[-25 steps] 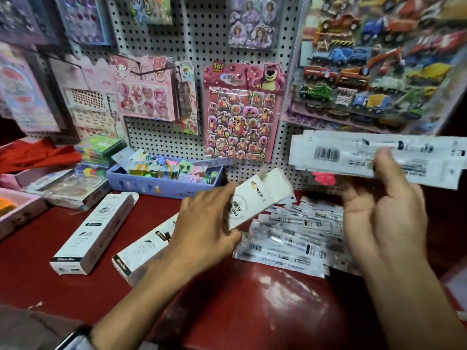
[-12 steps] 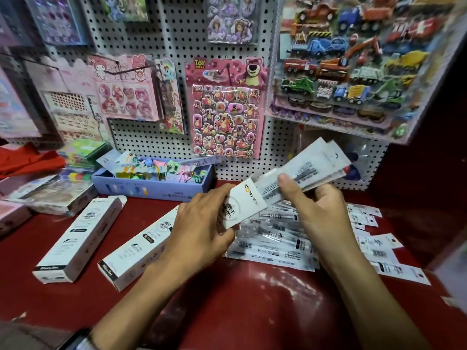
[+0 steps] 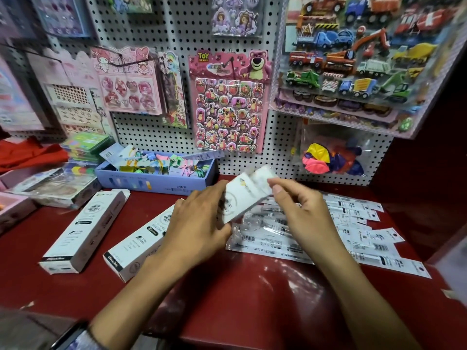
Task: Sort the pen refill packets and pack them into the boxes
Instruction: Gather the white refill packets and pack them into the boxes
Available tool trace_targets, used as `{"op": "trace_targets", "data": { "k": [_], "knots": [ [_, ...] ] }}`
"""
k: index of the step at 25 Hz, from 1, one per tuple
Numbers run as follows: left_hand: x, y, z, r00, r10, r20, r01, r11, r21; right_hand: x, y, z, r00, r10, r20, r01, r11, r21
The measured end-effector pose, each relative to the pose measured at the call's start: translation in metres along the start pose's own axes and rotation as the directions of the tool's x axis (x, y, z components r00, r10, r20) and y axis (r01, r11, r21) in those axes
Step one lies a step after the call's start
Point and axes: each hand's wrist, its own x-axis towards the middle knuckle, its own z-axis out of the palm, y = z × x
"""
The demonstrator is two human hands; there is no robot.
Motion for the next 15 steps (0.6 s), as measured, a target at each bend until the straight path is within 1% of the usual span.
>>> {"op": "trace_targets", "data": {
  "k": [1,2,3,4,5,6,7,8,9,10,11,12,13,14,15],
  "knots": [
    [0.002,-0.005,0.000,0.994,-0.090,0.060,0.089,0.996,0.016,0.002,0.004,-0.005,0.999,0.031,-0.039,-0.031,0.999,-0.010],
    [0.005,-0.012,0.002,0.972,-0.191,0.139,0.184,0.981,0.059,0.005,0.010,-0.012,0.996,0.050,-0.069,-0.054,0.997,-0.054],
    [0.006,-0.018,0.006,0.940,-0.272,0.204,0.249,0.960,0.130,0.010,0.019,-0.020,0.996,0.073,-0.045,-0.080,0.982,-0.173],
    [0.007,-0.025,0.011,0.912,-0.331,0.241,0.286,0.936,0.206,0.012,0.027,-0.028,0.993,0.116,0.027,-0.101,0.938,-0.332],
    [0.009,-0.030,0.018,0.892,-0.377,0.249,0.310,0.911,0.271,0.013,0.034,-0.034,0.976,0.181,0.118,-0.100,0.863,-0.494],
    [0.011,-0.032,0.022,0.877,-0.415,0.241,0.332,0.888,0.320,0.011,0.040,-0.037,0.947,0.250,0.200,-0.076,0.781,-0.620],
    [0.014,-0.032,0.026,0.873,-0.432,0.225,0.337,0.870,0.361,0.010,0.048,-0.040,0.908,0.320,0.270,-0.037,0.703,-0.710],
    [0.017,-0.031,0.028,0.889,-0.411,0.203,0.313,0.867,0.388,0.008,0.054,-0.041,0.863,0.387,0.323,0.010,0.627,-0.779],
    [0.020,-0.027,0.029,0.922,-0.343,0.181,0.255,0.887,0.385,0.007,0.059,-0.042,0.825,0.442,0.351,0.063,0.546,-0.836],
    [0.023,-0.021,0.031,0.956,-0.228,0.184,0.157,0.929,0.335,0.007,0.063,-0.042,0.806,0.468,0.361,0.113,0.478,-0.871],
    [0.026,-0.012,0.033,0.971,-0.078,0.226,0.021,0.969,0.246,0.008,0.066,-0.041,0.809,0.456,0.371,0.155,0.444,-0.882],
    [0.027,0.000,0.038,0.953,0.078,0.292,-0.124,0.982,0.145,0.008,0.068,-0.040,0.822,0.409,0.397,0.193,0.455,-0.869],
    [0.026,0.014,0.046,0.910,0.200,0.363,-0.239,0.969,0.066,0.008,0.071,-0.037,0.831,0.344,0.438,0.240,0.488,-0.839],
    [0.024,0.029,0.055,0.858,0.266,0.439,-0.308,0.951,0.027,0.007,0.072,-0.034,0.829,0.283,0.483,0.290,0.521,-0.803],
    [0.023,0.041,0.065,0.819,0.283,0.500,-0.335,0.942,0.016,0.006,0.074,-0.031,0.819,0.244,0.520,0.326,0.549,-0.770]
  ]
}}
